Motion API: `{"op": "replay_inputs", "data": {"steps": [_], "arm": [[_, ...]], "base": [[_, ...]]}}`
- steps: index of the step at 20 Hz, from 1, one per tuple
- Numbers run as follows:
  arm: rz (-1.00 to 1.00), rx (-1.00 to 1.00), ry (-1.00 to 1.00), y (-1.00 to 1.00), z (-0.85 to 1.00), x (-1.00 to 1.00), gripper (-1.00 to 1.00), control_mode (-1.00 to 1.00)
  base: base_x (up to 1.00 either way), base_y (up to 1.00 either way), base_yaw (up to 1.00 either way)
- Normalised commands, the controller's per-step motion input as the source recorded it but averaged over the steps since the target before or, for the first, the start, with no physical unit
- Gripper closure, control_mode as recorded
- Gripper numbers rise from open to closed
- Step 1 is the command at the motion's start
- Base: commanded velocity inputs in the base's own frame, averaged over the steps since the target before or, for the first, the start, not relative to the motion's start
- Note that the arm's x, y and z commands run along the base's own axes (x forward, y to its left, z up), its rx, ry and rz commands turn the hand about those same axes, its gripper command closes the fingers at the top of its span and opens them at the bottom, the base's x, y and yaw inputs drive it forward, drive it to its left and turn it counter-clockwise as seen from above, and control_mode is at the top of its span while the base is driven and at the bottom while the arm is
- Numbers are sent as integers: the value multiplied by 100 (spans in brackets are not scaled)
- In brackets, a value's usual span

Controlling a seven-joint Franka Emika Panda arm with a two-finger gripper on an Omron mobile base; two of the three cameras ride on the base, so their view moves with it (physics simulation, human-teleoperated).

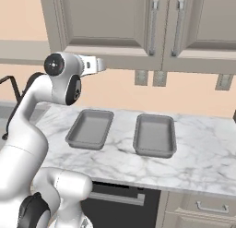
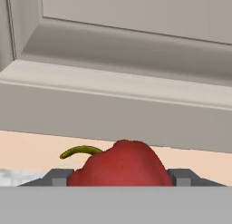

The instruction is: Place one bell pepper and one chicken drumstick in each tupperware on the nearby counter, to pack two identical lunches.

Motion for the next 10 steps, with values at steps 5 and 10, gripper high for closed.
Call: {"op": "replay_inputs", "data": {"steps": [5, 10], "arm": [[0, 0, 0, 0, 0, 0, 100, 100], [0, 0, 9, 14, -39, 0, 100, -100]], "base": [[62, 23, 0], [8, 11, 0]]}}
